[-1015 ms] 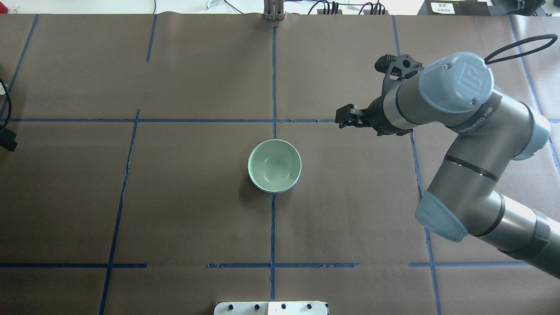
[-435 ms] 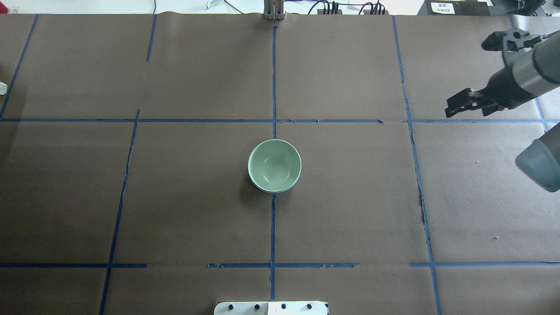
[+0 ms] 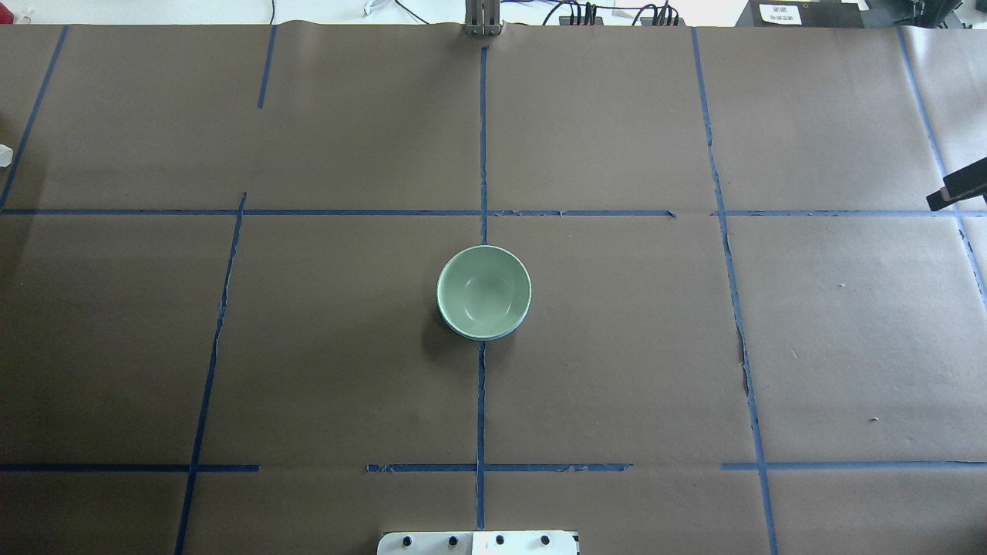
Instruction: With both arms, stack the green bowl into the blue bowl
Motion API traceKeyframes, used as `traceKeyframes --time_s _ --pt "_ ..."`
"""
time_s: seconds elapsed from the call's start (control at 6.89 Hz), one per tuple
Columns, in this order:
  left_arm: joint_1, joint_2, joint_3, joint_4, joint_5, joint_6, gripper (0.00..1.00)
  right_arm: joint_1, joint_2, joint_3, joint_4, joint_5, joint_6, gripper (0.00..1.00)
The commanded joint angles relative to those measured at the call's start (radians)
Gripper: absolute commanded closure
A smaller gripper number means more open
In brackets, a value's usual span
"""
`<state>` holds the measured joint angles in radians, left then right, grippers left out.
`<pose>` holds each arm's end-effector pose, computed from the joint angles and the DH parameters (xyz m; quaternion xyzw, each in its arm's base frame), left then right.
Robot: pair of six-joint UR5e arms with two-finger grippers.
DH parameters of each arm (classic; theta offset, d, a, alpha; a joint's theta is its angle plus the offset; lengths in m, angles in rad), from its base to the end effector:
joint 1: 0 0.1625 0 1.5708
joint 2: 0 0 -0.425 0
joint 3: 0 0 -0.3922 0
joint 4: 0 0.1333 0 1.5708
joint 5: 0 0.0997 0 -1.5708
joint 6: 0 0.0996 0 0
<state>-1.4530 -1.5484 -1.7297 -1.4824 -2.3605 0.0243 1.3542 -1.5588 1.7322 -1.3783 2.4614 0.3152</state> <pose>-0.0055 -0.4860 0.5993 0.0042 0.3852 0.0747 0.9198 -0.0544 -0.5071 0.5426 0.0471 -0.4518 -0.0345 0.8902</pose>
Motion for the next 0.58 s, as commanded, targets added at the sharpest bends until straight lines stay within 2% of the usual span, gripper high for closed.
traceKeyframes --time_s 0.0,0.15,0.29,0.44 --pt "-0.035 0.001 0.059 0.004 -0.002 0.011 0.0 0.04 0.006 -0.054 0.004 0.012 -0.033 0.0" --pt "-0.059 0.002 0.064 0.005 -0.002 0.035 0.0 0.071 0.0 -0.087 0.004 -0.054 -0.038 0.0" --pt "-0.091 0.005 0.09 0.008 0.0 0.108 0.0 0.089 -0.015 -0.089 0.002 -0.056 -0.056 0.0" --pt "-0.102 0.005 0.1 0.008 0.0 0.118 0.0 0.124 -0.036 -0.123 -0.002 -0.035 -0.15 0.0"
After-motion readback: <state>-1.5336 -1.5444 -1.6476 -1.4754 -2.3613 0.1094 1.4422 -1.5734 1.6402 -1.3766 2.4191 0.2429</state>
